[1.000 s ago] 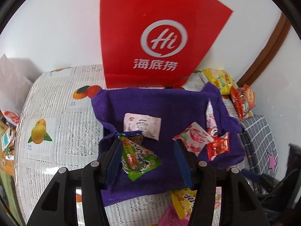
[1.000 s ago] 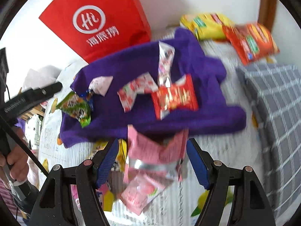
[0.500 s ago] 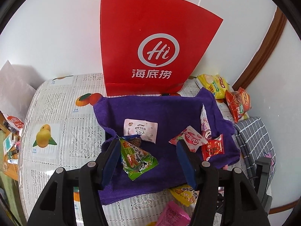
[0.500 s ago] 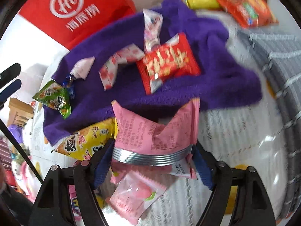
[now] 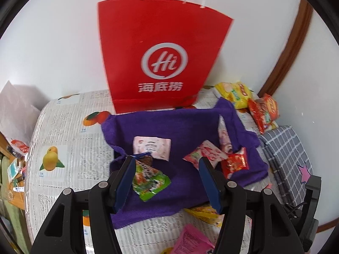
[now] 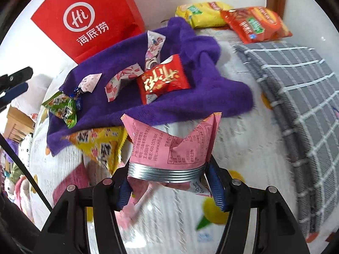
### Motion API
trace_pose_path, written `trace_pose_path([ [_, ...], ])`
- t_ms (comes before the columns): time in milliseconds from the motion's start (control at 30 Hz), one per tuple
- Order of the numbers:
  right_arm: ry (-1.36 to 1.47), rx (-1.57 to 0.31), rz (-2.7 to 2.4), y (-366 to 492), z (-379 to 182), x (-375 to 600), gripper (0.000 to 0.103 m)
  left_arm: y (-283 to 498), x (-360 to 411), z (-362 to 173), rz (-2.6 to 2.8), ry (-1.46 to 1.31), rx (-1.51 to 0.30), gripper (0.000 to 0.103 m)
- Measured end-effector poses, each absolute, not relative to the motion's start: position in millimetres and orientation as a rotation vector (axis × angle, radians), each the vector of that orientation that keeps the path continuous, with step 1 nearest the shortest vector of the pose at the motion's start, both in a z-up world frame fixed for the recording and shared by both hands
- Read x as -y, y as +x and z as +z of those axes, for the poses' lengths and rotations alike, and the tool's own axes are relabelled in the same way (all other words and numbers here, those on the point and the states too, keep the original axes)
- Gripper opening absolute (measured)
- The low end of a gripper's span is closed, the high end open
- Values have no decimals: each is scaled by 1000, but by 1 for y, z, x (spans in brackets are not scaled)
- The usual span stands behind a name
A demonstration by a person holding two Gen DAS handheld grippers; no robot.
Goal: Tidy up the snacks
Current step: 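Grasp the pink packet with the silver band using the right tool, then grasp the pink snack packet with the left tool while the right lifts its packet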
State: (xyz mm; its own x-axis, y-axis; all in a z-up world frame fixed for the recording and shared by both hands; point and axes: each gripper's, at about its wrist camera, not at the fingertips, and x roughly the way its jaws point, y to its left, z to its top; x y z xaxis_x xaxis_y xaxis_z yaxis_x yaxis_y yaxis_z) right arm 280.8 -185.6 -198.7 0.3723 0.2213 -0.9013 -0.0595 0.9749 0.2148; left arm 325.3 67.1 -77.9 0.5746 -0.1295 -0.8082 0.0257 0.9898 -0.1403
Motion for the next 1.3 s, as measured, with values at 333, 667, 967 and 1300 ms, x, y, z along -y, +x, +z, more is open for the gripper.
trace_pose_path([
  [333, 116, -1141, 147, 225, -183, 219, 62, 271, -41, -79, -194, -44, -947, 68],
  [667, 190, -1159, 165, 187, -197, 226, 62, 211, -55, -142, -266, -47, -1047, 68],
  [967, 169, -1165, 156, 165, -200, 229, 62, 193, -19, -174, -329, 76, -1078, 69],
  [1300, 189, -1180, 166, 160, -210, 230, 62, 183, -21, -186, -274, 41, -1048, 61],
])
